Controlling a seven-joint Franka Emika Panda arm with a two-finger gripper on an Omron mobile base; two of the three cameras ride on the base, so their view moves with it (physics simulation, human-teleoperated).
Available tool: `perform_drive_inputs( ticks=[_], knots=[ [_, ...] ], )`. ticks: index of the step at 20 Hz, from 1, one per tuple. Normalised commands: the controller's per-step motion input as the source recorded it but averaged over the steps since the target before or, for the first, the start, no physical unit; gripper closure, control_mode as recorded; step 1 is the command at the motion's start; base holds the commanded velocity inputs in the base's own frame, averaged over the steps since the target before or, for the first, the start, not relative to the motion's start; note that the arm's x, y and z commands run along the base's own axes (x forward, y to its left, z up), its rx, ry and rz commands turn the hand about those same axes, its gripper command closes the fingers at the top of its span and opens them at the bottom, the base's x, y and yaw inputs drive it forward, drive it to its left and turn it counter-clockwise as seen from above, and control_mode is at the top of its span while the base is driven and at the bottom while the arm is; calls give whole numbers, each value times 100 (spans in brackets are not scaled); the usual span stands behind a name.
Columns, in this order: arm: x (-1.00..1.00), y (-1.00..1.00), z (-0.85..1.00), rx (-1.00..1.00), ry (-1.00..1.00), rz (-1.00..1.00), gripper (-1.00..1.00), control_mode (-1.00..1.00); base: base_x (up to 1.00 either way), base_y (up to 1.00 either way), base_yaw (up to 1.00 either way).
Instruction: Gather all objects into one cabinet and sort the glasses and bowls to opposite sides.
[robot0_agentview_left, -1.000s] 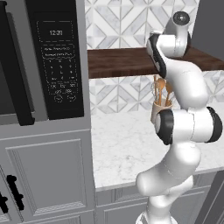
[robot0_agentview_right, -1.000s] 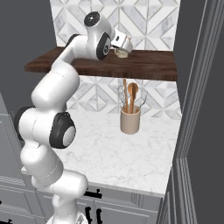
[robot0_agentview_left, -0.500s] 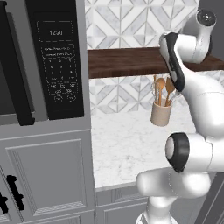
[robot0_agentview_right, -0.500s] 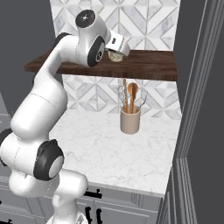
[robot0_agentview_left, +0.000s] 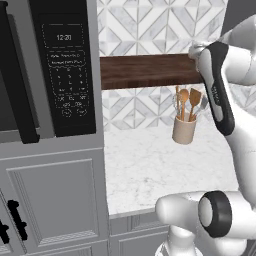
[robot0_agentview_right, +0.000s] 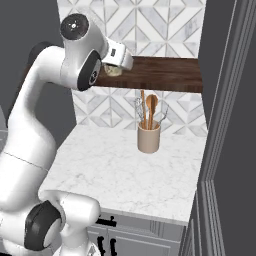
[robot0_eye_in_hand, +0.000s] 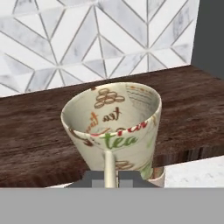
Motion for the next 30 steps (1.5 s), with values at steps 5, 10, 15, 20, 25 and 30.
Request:
perform_drive_inputs(
  ticks=[5,10,15,20,25,30],
  knots=[
    [-100,53,0,0,0,0,100,-100,0,0,0],
    [-100,25,0,0,0,0,100,-100,0,0,0],
    [-100,1,0,3,0,1,100,-100,0,0,0],
    [-69,11,-2,1,7,0,100,-100,0,0,0],
    [-64,17,-27,0,1,0,100,-100,0,0,0],
    [-10,13,-42,0,4,0,100,-100,0,0,0]
  ],
)
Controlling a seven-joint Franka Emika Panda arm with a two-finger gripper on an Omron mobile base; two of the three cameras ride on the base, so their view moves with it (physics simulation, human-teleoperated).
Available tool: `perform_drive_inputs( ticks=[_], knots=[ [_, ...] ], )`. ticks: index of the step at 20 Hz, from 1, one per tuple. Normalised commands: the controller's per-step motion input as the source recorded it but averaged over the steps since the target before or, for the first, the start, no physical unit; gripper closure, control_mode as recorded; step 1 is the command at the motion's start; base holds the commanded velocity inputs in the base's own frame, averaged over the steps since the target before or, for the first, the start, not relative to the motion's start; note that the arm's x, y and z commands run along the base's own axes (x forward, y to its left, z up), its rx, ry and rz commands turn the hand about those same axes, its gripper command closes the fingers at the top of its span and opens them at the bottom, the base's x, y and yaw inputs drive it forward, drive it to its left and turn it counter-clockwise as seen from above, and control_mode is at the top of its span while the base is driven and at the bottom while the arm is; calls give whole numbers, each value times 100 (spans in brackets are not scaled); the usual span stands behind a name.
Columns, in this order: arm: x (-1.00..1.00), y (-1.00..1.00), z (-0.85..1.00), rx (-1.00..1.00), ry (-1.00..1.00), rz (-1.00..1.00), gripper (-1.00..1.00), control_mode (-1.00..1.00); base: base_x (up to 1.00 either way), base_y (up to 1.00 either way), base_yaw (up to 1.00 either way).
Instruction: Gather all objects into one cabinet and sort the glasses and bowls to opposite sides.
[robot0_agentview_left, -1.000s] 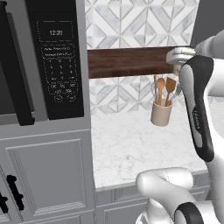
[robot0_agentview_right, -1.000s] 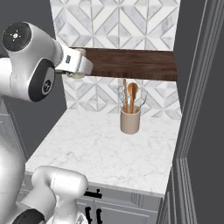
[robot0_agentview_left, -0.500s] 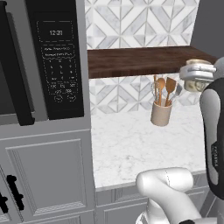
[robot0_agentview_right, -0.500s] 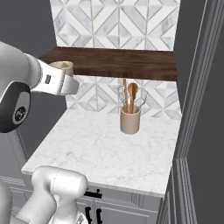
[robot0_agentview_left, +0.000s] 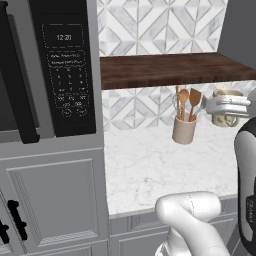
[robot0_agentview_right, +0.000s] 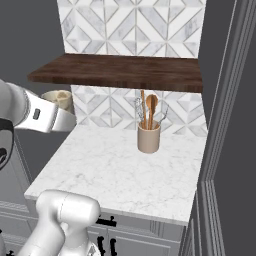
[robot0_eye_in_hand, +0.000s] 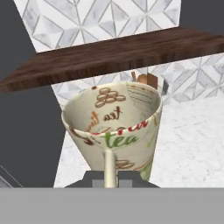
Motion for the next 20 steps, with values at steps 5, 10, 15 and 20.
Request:
perform_drive_inputs(
  ticks=[5,10,15,20],
  knots=[
    [0,12,-27,0,15,0,100,-100,0,0,0],
    [6,0,-22,0,3,1,100,-100,0,0,0],
    [1,0,-9,0,0,3,100,-100,0,0,0],
    [-2,0,-6,0,0,2,100,100,-20,0,1]
  ],
)
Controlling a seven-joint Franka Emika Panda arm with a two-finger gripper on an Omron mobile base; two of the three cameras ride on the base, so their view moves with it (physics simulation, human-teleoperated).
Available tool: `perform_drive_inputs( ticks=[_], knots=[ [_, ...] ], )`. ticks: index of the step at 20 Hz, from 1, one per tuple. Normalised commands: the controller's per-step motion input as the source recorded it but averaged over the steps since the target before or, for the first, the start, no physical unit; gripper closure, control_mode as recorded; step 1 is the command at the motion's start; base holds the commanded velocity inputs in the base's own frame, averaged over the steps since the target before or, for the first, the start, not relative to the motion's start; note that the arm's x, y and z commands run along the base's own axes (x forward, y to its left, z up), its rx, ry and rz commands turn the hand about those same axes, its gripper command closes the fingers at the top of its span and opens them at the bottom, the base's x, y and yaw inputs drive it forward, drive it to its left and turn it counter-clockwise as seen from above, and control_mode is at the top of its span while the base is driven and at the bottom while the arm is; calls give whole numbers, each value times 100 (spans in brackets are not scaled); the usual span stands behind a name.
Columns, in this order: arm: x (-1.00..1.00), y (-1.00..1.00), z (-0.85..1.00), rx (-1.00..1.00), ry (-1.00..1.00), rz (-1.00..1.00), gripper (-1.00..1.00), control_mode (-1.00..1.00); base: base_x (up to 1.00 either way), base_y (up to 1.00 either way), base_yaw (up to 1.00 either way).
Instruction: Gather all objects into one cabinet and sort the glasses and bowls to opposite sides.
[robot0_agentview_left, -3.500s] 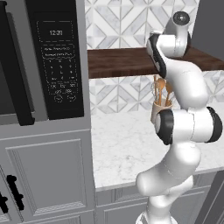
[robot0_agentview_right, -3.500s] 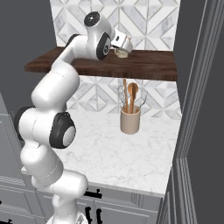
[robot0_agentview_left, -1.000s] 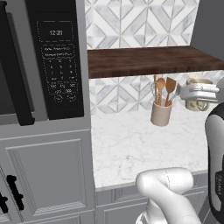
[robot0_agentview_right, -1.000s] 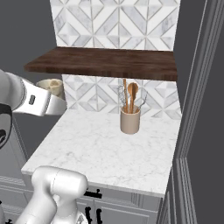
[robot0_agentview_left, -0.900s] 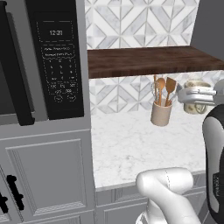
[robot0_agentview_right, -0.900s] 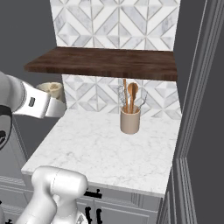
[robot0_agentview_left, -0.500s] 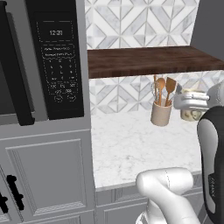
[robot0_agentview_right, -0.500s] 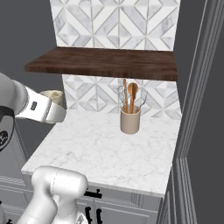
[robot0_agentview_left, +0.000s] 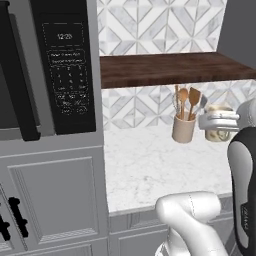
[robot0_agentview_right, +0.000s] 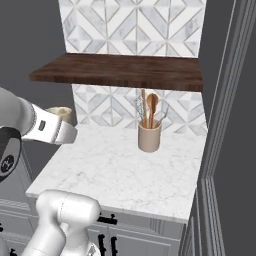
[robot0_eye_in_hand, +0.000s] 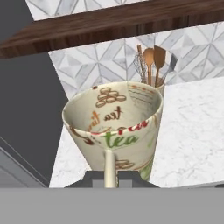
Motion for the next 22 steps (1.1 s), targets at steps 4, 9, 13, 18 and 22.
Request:
perform_drive_inputs(
  ticks=[4,9,13,18,22],
  knots=[
    [0,0,0,0,0,0,100,100,-98,4,6],
    [0,0,0,0,0,0,100,100,-100,42,14],
    [0,0,0,0,0,0,100,100,-85,94,64],
    [0,0,0,0,0,0,100,100,-34,50,97],
    [0,0,0,0,0,0,100,100,-6,47,90]
  ],
)
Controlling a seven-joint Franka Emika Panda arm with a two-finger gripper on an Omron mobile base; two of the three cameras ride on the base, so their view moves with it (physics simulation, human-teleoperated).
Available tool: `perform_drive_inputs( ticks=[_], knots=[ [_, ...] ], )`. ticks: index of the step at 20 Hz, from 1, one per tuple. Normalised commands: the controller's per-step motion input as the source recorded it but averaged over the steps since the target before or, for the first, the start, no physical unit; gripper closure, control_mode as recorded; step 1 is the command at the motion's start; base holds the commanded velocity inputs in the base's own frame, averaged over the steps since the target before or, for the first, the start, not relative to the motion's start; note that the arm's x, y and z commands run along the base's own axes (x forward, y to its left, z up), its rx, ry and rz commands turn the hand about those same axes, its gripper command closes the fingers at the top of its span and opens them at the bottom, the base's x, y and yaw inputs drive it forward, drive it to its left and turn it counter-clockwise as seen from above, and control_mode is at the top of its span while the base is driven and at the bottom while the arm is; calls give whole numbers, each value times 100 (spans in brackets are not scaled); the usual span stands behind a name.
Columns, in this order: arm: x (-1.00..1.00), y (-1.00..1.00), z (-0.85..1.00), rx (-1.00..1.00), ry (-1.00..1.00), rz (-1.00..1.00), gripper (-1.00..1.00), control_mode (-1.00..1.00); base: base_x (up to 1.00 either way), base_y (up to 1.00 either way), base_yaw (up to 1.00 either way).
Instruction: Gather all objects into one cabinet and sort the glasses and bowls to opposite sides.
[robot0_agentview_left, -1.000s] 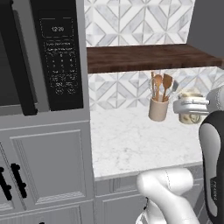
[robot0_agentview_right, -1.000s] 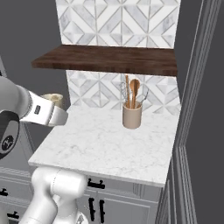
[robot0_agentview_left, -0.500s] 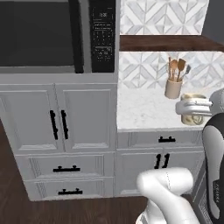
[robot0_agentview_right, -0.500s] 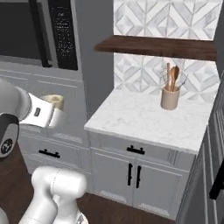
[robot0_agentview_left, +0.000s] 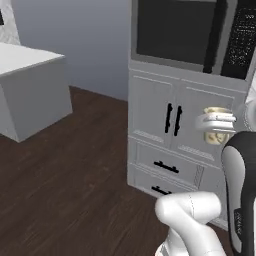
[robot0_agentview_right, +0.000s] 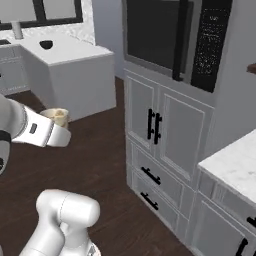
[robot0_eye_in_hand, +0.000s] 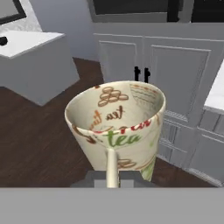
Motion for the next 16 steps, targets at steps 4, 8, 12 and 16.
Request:
perform_drive_inputs(
  ticks=[4,8,12,16],
  knots=[
    [0,0,0,0,0,0,100,100,0,29,95],
    [0,0,0,0,0,0,100,100,1,19,91],
    [0,0,0,0,0,0,100,100,23,22,81],
    [0,0,0,0,0,0,100,100,80,19,57]
  ],
)
